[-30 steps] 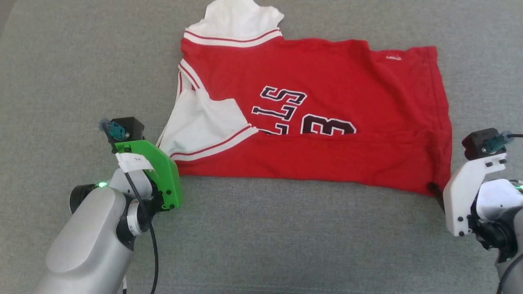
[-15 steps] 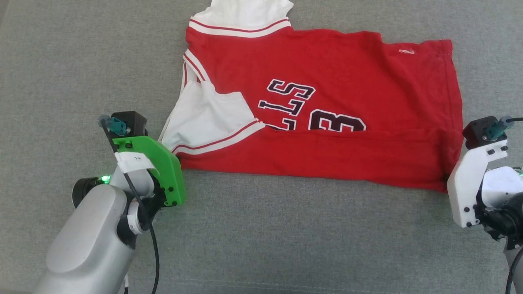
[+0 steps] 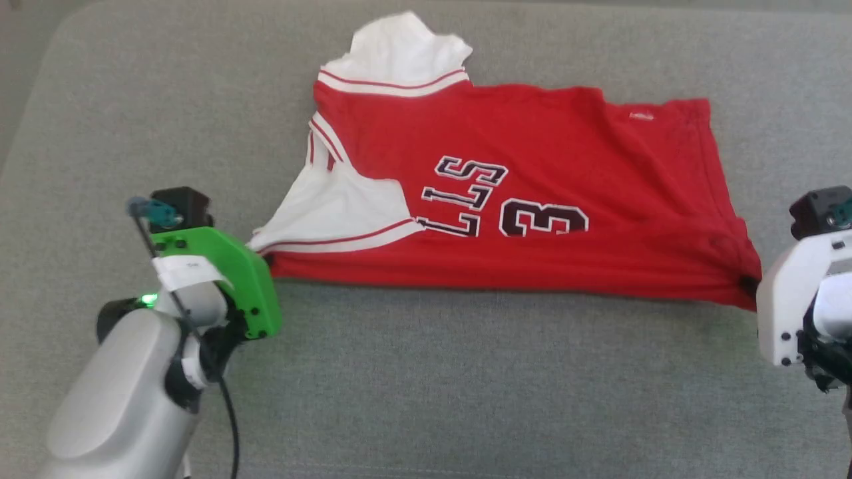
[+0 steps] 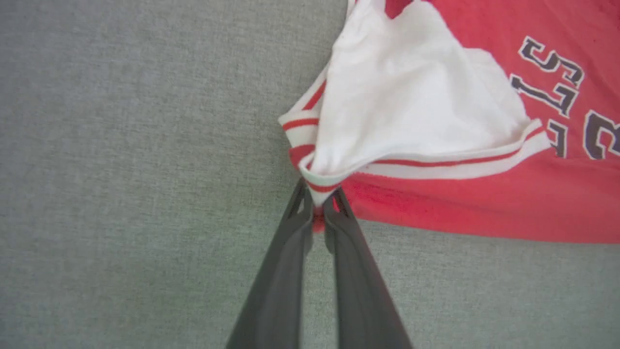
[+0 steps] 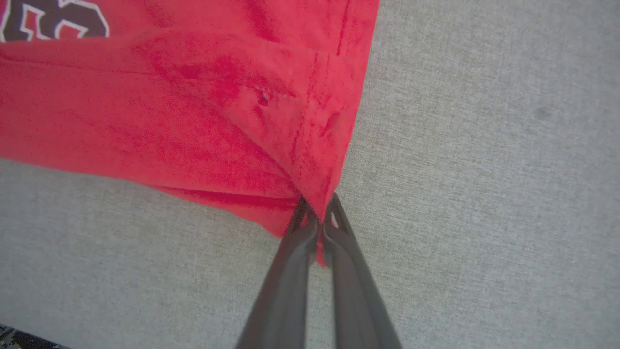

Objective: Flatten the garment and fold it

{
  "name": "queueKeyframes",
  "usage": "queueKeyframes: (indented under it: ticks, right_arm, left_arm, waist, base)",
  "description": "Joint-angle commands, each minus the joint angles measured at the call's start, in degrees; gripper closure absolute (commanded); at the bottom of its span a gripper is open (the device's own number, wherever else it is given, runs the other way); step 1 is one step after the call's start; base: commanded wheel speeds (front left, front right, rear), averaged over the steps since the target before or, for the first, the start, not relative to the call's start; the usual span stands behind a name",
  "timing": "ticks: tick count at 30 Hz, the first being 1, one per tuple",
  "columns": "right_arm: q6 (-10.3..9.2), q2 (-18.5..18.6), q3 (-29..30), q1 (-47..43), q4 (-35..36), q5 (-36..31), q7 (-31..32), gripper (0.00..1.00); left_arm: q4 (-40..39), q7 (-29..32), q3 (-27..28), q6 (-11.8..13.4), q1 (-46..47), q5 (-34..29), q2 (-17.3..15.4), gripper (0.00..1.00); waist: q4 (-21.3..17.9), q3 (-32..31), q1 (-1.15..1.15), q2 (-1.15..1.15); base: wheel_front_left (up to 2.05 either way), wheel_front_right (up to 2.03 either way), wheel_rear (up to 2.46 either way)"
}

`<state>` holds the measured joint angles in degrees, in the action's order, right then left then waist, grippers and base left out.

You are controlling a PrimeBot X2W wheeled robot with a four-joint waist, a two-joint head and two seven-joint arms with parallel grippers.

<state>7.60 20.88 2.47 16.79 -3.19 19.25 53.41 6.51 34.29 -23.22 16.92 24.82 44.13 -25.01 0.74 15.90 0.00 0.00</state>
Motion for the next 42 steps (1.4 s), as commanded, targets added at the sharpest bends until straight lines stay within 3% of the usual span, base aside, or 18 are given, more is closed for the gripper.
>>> queueKeyframes:
  ticks: [1, 8, 13, 21, 22, 23, 24, 25, 26, 31, 39, 42]
  right_arm:
    - [-0.11, 0.53, 0.46, -1.58, 0.62, 0.43, 0.42, 1.0]
    - [-0.11, 0.87, 1.48, -7.9, 3.31, 1.77, 3.5, 1.0]
    - [-0.11, -0.28, 0.93, -11.66, 3.63, 1.52, 3.82, 1.0]
    - [-0.11, -1.89, -1.31, -12.02, -2.77, 0.25, 1.11, 1.0]
    - [-0.11, -1.92, -1.77, -11.77, -3.79, -0.09, 0.76, 1.0]
    - [-0.11, -2.01, -2.0, -11.53, -4.5, -0.22, 0.44, 1.0]
    - [-0.11, -2.21, -2.08, -11.17, -5.23, -0.2, -0.16, 1.0]
    - [-0.11, -2.3, -2.13, -10.9, -5.77, -0.2, -0.59, 0.82]
    - [-0.11, -2.36, -2.29, -10.55, -6.29, -0.04, -1.03, 0.01]
    - [-0.11, -2.05, -1.65, -8.96, -6.17, 1.75, -3.2, 0.0]
    - [-0.11, -0.99, 3.56, -7.42, 1.19, 5.73, -3.9, 0.0]
    - [-0.11, -2.22, 8.82, -4.87, 5.01, 4.44, -10.29, 0.0]
  left_arm:
    - [-0.99, -0.36, 0.74, 0.71, -1.13, -0.24, -1.34, 1.0]
    - [-6.17, 1.27, 0.68, 2.92, -7.8, 0.49, -3.2, 1.0]
    - [-6.8, 0.99, 0.71, 4.24, -13.49, 2.54, -1.87, 1.0]
    - [-0.58, -0.31, 0.2, 3.11, -16.05, 5.38, 1.75, 1.0]
    - [0.35, -0.57, 0.19, 2.79, -15.74, 5.47, 2.0, 0.96]
    - [0.96, -0.85, 0.24, 2.53, -15.49, 5.57, 2.2, 0.58]
    - [1.6, -1.05, 0.27, 2.26, -15.14, 5.67, 2.4, 0.11]
    - [1.91, -1.31, 0.34, 2.14, -14.76, 5.6, 2.47, 0.0]
    - [2.27, -1.48, 0.44, 1.99, -14.34, 5.59, 2.46, 0.0]
    - [1.9, -1.52, 1.42, 1.43, -12.51, 5.54, 1.09, 0.0]
    - [-5.9, -0.59, 4.11, 2.61, -9.56, 5.84, -1.36, 0.0]
    - [-10.01, -8.84, 6.05, 1.09, -6.56, 2.63, -0.93, 0.0]
  waist:
    - [0.04, -3.85, 0.0, 0.0]
    - [0.32, -7.43, 0.0, 0.0]
    - [-0.04, -6.85, 0.0, 0.0]
    - [-0.31, -4.9, 0.0, 0.0]
    - [-0.34, -4.81, 0.0, 0.0]
    - [-0.38, -4.76, 0.0, 0.0]
    - [-0.41, -4.73, 0.0, 0.0]
    - [-0.4, -4.72, 0.0, 0.0]
    - [-0.42, -4.81, 0.0, 0.0]
    - [-0.61, -6.2, 0.0, 0.0]
    - [-1.02, -9.35, 0.0, 0.0]
    - [-1.33, -9.44, 0.0, 0.0]
  base:
    - [0.0, 0.0, 0.0]
    - [0.0, 0.0, 0.0]
    - [0.0, 0.0, 0.0]
    - [0.0, 0.0, 0.0]
    - [0.0, 0.0, 0.0]
    - [0.0, 0.0, 0.0]
    - [0.0, 0.0, 0.0]
    - [0.0, 0.0, 0.0]
    - [0.0, 0.0, 0.0]
    - [0.0, 0.0, 0.0]
    - [0.0, 0.0, 0.0]
    - [0.0, 0.0, 0.0]
